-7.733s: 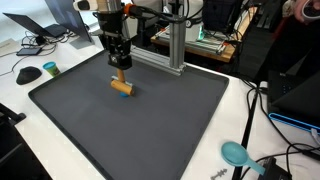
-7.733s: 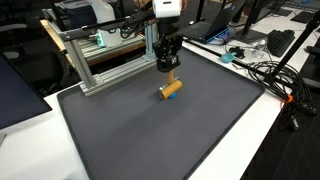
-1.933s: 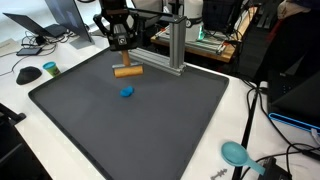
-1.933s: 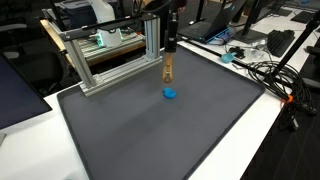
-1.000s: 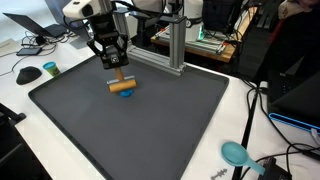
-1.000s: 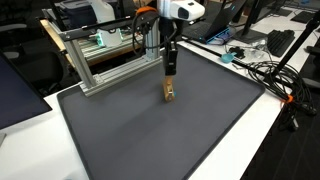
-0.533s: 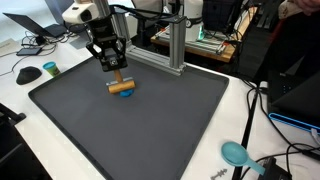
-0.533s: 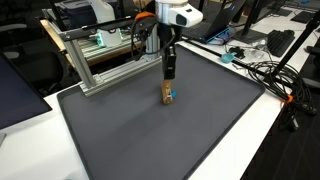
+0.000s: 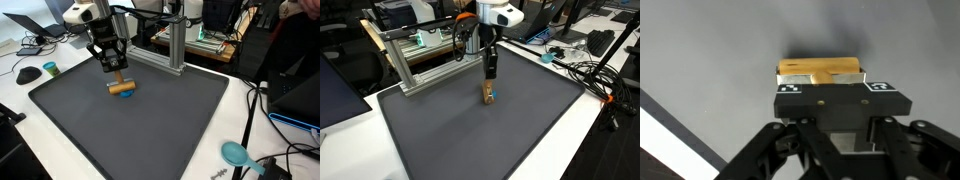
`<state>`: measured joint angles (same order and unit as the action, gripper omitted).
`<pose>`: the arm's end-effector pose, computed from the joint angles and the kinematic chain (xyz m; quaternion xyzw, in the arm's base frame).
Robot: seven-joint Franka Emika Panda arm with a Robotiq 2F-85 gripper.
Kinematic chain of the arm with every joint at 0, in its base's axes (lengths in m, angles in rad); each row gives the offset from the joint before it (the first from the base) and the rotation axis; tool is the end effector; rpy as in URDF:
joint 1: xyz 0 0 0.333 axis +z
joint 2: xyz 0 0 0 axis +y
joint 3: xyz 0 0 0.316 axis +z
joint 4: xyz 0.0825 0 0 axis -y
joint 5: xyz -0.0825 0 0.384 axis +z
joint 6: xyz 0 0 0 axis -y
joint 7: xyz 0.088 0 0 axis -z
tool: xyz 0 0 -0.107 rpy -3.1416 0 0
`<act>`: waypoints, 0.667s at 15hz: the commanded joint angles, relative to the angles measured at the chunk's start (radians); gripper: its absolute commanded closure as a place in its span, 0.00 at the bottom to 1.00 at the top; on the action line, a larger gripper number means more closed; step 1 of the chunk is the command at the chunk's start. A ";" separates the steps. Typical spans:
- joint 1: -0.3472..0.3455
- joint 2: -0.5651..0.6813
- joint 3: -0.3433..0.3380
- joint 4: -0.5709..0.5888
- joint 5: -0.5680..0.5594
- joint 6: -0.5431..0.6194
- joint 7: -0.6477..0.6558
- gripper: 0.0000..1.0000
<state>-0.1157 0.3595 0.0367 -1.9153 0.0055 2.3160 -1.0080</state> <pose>0.6248 -0.0505 0.3110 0.8952 0.4451 0.0221 0.0034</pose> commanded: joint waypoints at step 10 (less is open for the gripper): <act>-0.008 0.048 0.037 -0.004 0.047 0.047 -0.066 0.77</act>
<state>-0.1162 0.3617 0.0409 -1.9152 0.0056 2.3189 -1.0366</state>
